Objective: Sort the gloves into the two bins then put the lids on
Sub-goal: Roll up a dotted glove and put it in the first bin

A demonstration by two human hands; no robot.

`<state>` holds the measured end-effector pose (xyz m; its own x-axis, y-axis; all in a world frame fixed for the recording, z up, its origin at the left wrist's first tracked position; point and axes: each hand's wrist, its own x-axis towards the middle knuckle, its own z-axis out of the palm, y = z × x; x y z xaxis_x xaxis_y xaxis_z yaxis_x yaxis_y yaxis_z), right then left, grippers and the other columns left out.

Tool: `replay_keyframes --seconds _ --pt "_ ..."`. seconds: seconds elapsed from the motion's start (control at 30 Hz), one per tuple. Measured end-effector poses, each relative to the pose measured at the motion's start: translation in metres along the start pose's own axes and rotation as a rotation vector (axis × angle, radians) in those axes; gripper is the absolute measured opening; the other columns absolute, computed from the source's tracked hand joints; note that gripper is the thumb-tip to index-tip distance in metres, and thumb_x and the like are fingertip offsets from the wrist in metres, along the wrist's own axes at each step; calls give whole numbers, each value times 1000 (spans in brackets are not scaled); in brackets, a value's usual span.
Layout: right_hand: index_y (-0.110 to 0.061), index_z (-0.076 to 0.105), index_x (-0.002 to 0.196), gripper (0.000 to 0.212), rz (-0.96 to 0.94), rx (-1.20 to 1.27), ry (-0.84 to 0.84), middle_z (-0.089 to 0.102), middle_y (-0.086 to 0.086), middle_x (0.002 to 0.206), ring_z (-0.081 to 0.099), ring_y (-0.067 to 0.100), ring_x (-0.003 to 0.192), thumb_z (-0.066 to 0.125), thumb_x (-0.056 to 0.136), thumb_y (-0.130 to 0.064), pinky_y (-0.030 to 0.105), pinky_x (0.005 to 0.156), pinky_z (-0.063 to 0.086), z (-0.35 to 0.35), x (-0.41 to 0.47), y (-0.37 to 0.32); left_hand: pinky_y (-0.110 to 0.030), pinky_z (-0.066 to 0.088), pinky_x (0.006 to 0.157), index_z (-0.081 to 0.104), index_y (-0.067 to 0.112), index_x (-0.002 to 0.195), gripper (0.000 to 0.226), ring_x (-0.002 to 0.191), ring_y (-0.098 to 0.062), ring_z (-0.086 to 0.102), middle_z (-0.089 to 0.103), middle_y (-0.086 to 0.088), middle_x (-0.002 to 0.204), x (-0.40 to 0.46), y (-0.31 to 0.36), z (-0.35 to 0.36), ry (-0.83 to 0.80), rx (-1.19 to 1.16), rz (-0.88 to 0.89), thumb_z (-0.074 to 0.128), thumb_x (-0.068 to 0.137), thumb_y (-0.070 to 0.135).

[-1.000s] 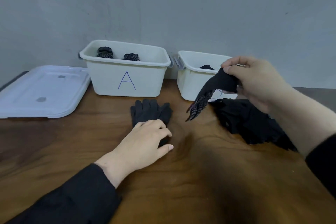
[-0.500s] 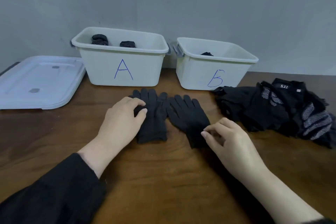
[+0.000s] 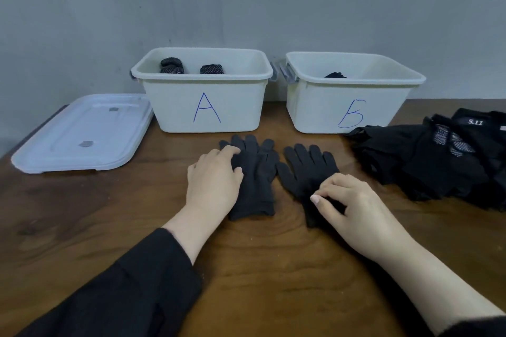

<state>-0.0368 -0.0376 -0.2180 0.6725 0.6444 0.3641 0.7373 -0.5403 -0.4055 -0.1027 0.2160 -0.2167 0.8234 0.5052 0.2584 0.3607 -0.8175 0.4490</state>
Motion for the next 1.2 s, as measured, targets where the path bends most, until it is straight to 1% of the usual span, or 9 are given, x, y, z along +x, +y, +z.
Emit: replay_keyframes --seconds 0.23,0.43,0.5,0.57,0.63,0.73,0.8,0.93,1.2 --pt "-33 72 109 30 1 -30 -84 57 -26 121 41 -16 112 50 97 -49 12 98 28 -2 -2 -8 -24 39 83 59 26 126 31 96 -7 50 60 6 118 -3 -1 -9 130 -270 22 53 97 16" --pt "-29 73 110 34 -46 -57 1 56 -21 123 47 -3 120 51 95 -48 40 103 43 -2 -2 -12 -28 43 83 60 26 125 30 101 -14 55 54 5 117 -6 -39 -33 136 -155 -27 60 96 24" --pt "-27 74 110 30 -100 -66 35 57 -17 123 50 5 122 55 95 -44 41 101 44 -2 0 -22 -36 49 88 61 28 122 31 98 -19 57 47 4 114 -7 -48 -38 158 -52 -1 66 92 31" --pt "-26 73 111 26 -171 -53 43 58 -16 121 52 5 120 57 96 -39 38 102 43 2 3 -38 -28 48 83 63 29 108 19 87 -10 54 47 9 105 -9 -48 -47 181 -74 94 67 91 36" --pt "-26 72 115 26 -212 -30 23 60 -17 123 52 3 120 56 98 -37 34 106 40 12 9 -55 -17 40 76 64 31 93 12 84 -3 51 50 17 94 -15 -42 -54 65 -112 267 65 91 42" --pt "-27 67 128 30 -203 -14 -30 59 -16 133 47 1 127 53 101 -32 31 113 33 30 20 -71 -28 40 89 66 36 90 23 94 -3 50 55 20 96 -21 -35 -55 -220 -25 465 61 87 58" --pt "-30 63 134 33 -195 -30 -116 55 -19 140 41 -2 132 48 104 -30 30 119 23 38 23 -73 -31 40 95 68 37 98 27 98 -4 49 56 20 101 -21 -35 -54 -335 -1 433 64 85 60" --pt "-36 55 142 38 -172 -36 -240 48 -23 148 32 -8 140 38 108 -32 24 123 2 44 20 -68 -34 40 96 68 36 104 19 98 -5 48 56 18 101 -19 -34 -54 -337 -8 414 64 91 49" --pt "-38 55 141 37 -112 42 -241 51 -25 143 35 -10 136 39 107 -36 18 120 8 36 21 -71 -35 36 98 62 39 88 11 97 -4 46 56 18 99 -23 -27 -51 -318 37 397 56 98 40"
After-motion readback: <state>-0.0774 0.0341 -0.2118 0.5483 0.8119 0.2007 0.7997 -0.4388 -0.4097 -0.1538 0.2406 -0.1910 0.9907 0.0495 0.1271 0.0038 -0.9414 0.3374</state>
